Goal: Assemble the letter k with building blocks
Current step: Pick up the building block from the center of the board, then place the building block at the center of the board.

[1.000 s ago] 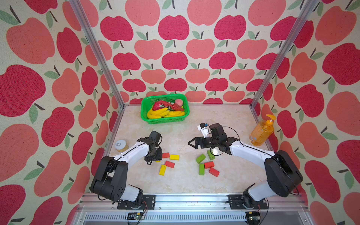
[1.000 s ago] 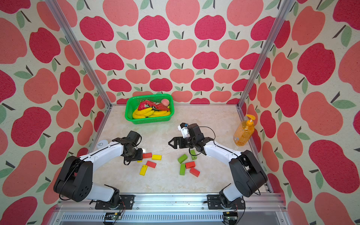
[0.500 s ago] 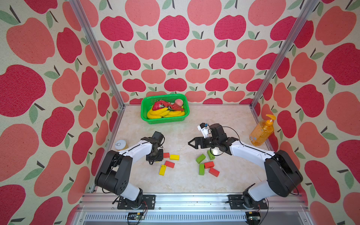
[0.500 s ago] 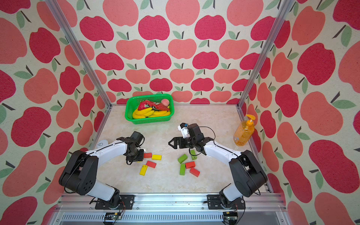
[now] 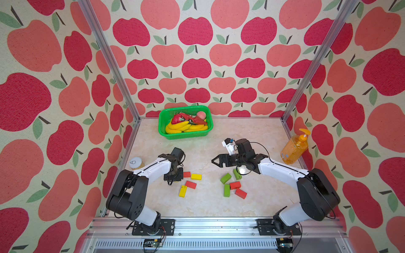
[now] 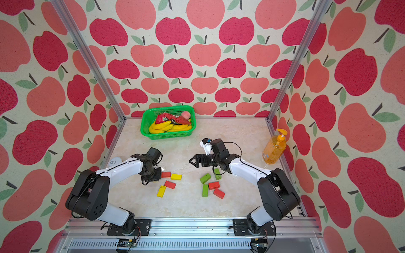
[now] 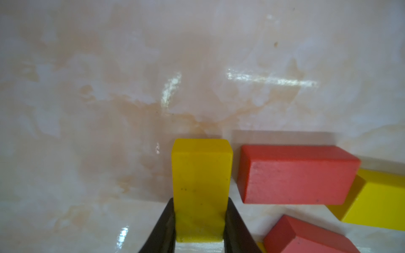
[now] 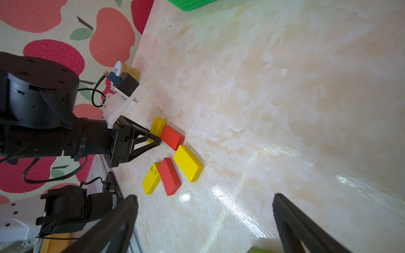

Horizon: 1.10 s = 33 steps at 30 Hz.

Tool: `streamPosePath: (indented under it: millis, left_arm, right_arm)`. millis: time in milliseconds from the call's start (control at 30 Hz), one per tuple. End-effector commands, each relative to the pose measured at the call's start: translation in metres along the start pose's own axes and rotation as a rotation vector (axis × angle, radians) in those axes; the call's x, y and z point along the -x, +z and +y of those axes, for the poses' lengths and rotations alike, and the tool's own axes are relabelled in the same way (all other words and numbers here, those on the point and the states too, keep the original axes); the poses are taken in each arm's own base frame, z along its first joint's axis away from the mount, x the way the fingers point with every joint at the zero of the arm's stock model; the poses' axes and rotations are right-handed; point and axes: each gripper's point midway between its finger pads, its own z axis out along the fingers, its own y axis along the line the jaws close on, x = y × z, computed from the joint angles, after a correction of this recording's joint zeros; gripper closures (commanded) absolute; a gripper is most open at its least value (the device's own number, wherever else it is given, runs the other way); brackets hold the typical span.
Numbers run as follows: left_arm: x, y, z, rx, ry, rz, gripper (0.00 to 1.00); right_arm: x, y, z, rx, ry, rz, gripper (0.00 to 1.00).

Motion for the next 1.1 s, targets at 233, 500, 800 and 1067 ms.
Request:
streamPosePath:
  millis: [233,500,800,1067]
  left_arm:
    - [0.034,-0.047,-0.012,-0.047,0.018,-0.136,0.93]
    - [0.060,-0.043,-0.036,-0.067,0.056,-0.131,0.93]
    - [0.088,-0.025,-0.060,-0.042,0.132,-0.095,0.94]
    - [0.112,-0.010,-0.075,-0.037,0.162,-0.071,0.94]
  right_arm:
    - [0.004,-0.001,-0.004,-0.014,-0.008,0.001,0.01]
    - [0.009,-0.007,-0.012,0.024,0.053,-0.019,0.01]
    - [0.015,-0.019,-0.011,0.038,0.067,-0.058,0.01]
    - [0.015,-0.018,-0.015,0.046,0.084,-0.056,0.01]
